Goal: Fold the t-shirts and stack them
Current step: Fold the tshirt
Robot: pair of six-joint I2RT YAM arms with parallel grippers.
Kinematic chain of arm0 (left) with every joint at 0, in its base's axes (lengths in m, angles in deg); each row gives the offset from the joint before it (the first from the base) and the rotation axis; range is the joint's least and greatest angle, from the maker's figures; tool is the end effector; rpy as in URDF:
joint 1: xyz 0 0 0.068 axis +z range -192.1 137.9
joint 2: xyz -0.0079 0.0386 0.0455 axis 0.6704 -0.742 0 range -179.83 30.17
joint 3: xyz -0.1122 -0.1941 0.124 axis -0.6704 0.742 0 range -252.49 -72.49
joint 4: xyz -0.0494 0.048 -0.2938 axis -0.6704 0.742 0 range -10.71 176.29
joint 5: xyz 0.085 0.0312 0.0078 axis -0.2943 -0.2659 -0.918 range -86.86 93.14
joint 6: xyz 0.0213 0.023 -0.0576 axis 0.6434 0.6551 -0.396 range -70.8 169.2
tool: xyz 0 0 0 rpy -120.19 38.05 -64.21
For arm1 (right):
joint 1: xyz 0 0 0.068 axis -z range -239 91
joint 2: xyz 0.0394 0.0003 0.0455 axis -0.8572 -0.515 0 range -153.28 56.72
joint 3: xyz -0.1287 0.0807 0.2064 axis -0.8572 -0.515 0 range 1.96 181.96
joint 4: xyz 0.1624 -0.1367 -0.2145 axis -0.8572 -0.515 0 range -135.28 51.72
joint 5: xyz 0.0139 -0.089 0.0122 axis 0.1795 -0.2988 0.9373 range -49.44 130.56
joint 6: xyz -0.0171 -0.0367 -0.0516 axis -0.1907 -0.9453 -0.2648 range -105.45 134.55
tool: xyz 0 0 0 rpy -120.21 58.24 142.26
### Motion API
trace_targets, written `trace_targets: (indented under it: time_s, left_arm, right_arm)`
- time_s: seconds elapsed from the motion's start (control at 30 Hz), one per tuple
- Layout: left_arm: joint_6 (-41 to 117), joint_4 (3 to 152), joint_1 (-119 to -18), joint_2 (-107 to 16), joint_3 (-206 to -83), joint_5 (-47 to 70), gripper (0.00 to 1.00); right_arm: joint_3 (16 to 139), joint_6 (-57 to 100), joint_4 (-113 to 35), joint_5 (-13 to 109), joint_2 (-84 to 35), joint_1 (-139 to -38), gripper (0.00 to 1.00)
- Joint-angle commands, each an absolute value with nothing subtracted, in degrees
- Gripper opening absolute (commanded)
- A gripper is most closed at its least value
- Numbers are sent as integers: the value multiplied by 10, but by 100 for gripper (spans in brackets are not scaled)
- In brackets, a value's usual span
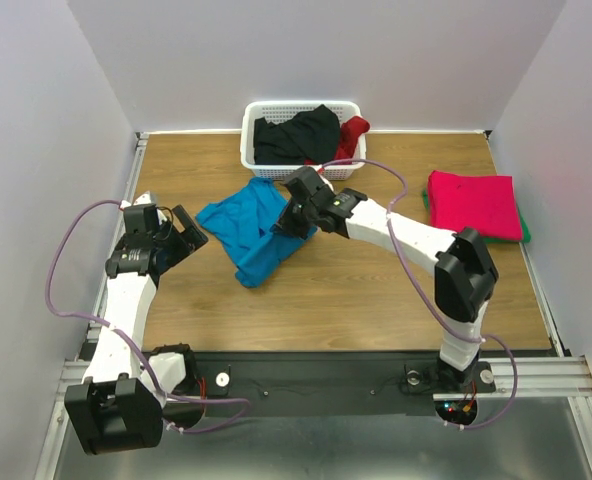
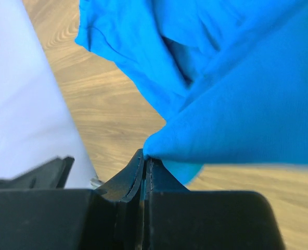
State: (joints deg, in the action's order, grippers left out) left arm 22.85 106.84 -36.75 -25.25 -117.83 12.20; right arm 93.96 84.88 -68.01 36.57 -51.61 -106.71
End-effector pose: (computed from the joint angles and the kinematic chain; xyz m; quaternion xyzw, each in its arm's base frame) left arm 0.2721 0.0173 0.2491 -0.2107 0.8701 -0.1499 0.4197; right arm 0.3241 0.3510 0.2343 0.1945 0.9062 0.3040 0.2202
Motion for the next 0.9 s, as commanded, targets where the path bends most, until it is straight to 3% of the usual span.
trace_targets:
  time_s: [0.0, 0.33, 0.57, 0.87]
  left_arm:
    - [241, 1052, -363, -255, -1171, 135, 98]
    - [242, 1052, -362, -253, -1170, 135, 98]
    - [243, 1051, -359, -251, -1170, 137, 98]
    - [241, 1050, -354, -254, -1169, 137, 98]
  right_arm:
    - [896, 857, -650, 349, -438, -1068, 0]
    - [676, 886, -649, 354, -287, -1069, 0]
    - [486, 935, -662, 335, -98, -1068, 0]
    - [426, 972, -798, 302, 62, -1068, 0]
